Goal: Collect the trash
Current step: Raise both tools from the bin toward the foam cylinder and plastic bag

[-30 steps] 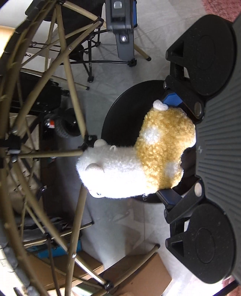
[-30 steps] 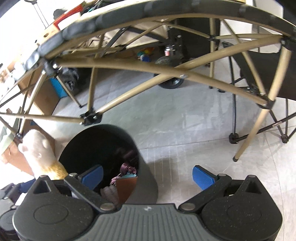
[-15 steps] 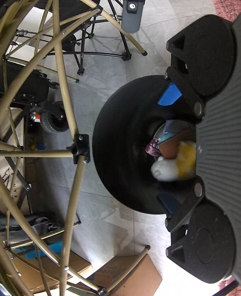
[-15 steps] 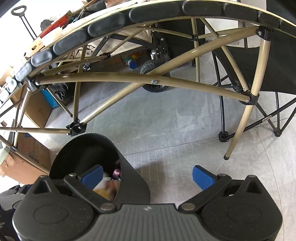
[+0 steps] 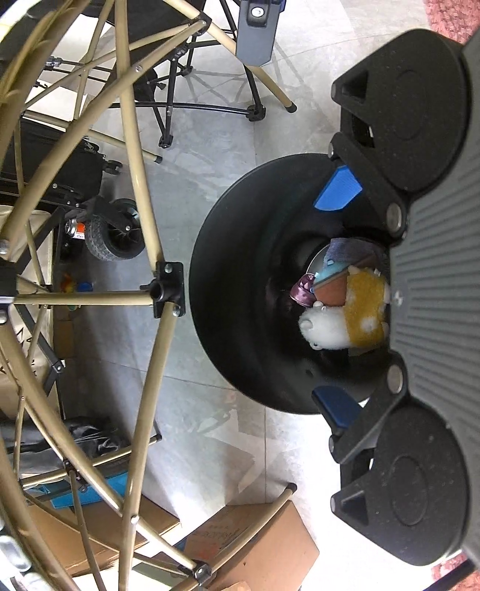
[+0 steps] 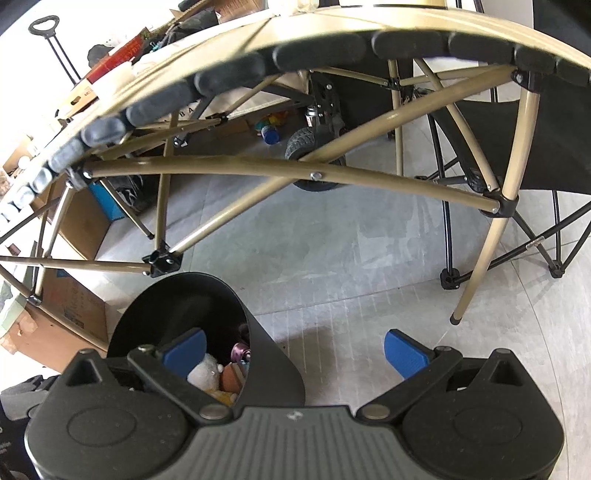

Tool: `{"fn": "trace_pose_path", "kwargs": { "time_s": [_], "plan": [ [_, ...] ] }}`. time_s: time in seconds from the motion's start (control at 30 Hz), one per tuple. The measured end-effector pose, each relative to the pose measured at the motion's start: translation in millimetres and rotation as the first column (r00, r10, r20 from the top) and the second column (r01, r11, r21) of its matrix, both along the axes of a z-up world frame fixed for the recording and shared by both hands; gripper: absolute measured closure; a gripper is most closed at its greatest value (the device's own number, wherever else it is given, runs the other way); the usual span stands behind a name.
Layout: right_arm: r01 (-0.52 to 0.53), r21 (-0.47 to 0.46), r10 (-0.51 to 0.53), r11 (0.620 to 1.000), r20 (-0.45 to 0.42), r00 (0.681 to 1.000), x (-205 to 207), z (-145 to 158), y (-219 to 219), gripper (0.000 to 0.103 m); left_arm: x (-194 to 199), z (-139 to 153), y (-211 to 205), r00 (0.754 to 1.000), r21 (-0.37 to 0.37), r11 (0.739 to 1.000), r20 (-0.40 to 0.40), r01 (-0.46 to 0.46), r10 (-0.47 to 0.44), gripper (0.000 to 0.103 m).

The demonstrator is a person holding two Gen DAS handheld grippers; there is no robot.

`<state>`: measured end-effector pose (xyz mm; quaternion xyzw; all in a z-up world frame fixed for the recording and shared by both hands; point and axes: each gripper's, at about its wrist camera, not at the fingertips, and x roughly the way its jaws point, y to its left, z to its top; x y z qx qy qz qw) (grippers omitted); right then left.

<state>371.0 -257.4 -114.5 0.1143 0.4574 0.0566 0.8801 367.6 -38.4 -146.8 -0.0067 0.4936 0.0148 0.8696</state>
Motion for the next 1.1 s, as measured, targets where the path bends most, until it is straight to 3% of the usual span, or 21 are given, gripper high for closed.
{"fn": "trace_pose_path", "kwargs": {
  "time_s": [0.3,0.63,0.83,0.97,1.1],
  "plan": [
    [-0.019,0.03,0.017,0.999,0.059,0.998,-10,22,2,0.0,-18,39,1,0.997,0.021,1.0,0.082,0.006,-0.008,0.0],
    [-0.114,0.106,0.092,0.988,0.196,0.976,-32,77,20,0.0,-56,114,18,0.968,0.048,0.998,0.249,-0.05,0.037,0.0],
    [-0.167,0.184,0.089,0.969,0.372,0.924,-46,130,24,0.0,-65,165,30,0.937,0.04,0.996,0.344,-0.079,0.061,0.0],
    [-0.133,0.248,0.0,0.96,0.472,0.882,-35,160,13,0.0,-50,195,35,0.917,0.04,0.996,0.395,-0.08,0.057,0.0],
    [-0.079,0.249,-0.076,0.965,0.558,0.826,-12,180,0,0.0,-20,220,35,0.897,0.046,0.996,0.44,-0.07,0.043,0.0]
  ]
}}
